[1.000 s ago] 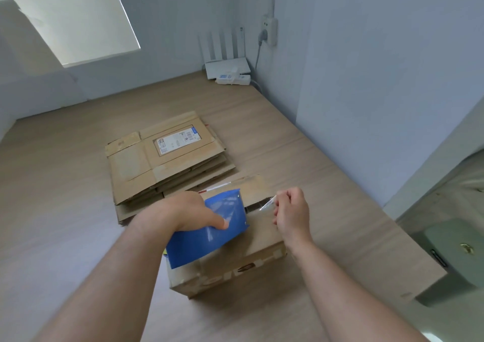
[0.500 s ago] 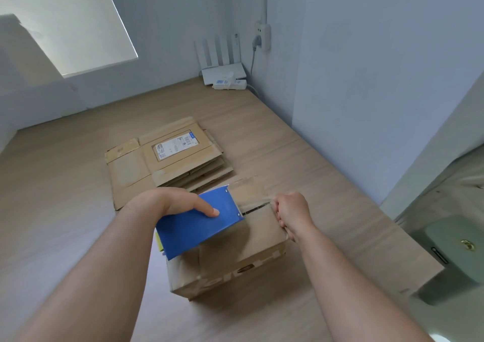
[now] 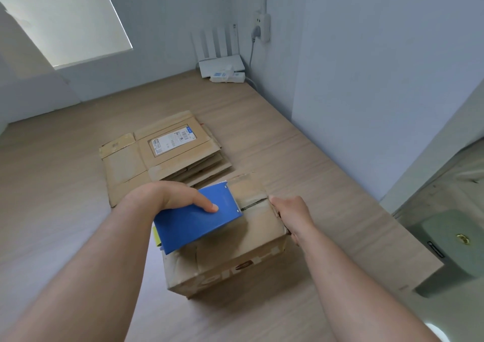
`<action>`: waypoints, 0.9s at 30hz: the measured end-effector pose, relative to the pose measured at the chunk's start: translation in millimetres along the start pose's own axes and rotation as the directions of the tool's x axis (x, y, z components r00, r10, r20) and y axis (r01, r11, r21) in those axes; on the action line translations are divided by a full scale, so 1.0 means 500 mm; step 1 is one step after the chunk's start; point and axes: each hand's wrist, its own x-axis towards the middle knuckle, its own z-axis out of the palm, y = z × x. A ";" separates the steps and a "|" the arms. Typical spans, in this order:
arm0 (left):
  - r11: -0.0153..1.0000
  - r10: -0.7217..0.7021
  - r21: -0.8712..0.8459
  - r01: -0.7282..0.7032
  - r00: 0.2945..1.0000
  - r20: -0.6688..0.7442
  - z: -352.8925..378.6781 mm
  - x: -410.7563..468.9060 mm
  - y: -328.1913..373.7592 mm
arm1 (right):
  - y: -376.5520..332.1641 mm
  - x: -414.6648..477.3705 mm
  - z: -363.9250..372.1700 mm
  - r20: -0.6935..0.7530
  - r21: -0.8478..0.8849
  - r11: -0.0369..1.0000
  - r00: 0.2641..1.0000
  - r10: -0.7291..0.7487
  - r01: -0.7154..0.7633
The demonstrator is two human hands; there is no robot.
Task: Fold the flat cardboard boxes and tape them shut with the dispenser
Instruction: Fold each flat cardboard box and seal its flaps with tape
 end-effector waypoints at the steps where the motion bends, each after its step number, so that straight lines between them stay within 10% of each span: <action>1: 1.000 0.000 0.003 0.000 1.000 0.003 0.001 0.000 0.000 | 0.005 0.002 -0.006 -0.053 -0.059 0.998 0.999 -0.004 0.001; 4: 1.000 0.004 0.009 -0.004 1.000 0.002 0.002 0.000 -0.002 | 0.011 -0.015 -0.013 -0.206 -0.323 0.942 0.965 -0.162 0.089; 10: 1.000 0.018 0.017 -0.018 1.000 -0.009 0.002 -0.001 -0.003 | -0.030 -0.036 0.034 -0.035 -0.664 0.719 0.952 -0.305 0.206; 15: 0.999 0.039 0.022 -0.039 0.999 0.008 0.003 -0.001 -0.005 | -0.015 -0.061 0.036 -0.183 -0.607 0.758 0.886 -0.426 0.239; 27: 0.994 0.108 -0.019 -0.107 0.993 0.037 -0.005 -0.021 -0.007 | -0.030 -0.030 0.029 -0.041 -0.479 0.832 0.940 -0.338 0.278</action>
